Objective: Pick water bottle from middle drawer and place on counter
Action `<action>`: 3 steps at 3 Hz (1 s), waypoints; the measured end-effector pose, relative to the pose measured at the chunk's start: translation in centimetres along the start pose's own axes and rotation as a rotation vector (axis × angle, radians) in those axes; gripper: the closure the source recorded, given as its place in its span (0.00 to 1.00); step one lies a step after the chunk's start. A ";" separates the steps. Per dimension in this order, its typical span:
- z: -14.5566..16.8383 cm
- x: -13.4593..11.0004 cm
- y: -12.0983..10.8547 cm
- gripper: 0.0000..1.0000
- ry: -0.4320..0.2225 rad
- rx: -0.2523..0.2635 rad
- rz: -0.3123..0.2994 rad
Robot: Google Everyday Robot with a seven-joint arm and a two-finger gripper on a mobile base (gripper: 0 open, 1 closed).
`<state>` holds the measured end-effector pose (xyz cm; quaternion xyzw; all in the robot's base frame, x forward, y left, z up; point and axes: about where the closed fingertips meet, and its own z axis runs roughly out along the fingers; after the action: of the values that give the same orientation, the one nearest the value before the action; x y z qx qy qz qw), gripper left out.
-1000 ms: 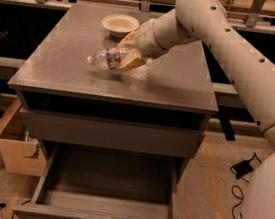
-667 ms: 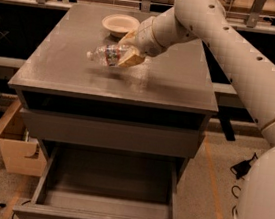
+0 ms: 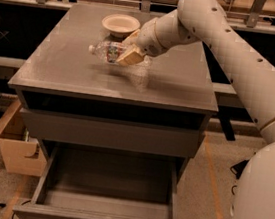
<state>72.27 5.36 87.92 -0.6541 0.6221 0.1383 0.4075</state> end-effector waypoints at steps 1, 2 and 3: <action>0.4 1.3 -0.5 1.00 -0.001 0.009 0.099; 0.9 3.5 -1.0 0.99 -0.021 0.009 0.206; 1.0 4.0 -1.1 0.80 -0.034 0.001 0.225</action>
Offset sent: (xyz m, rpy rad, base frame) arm 0.0273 -0.0332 -0.0341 0.1305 0.1867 -0.1880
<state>74.37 3.15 84.96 -0.5774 0.6848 0.1939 0.4001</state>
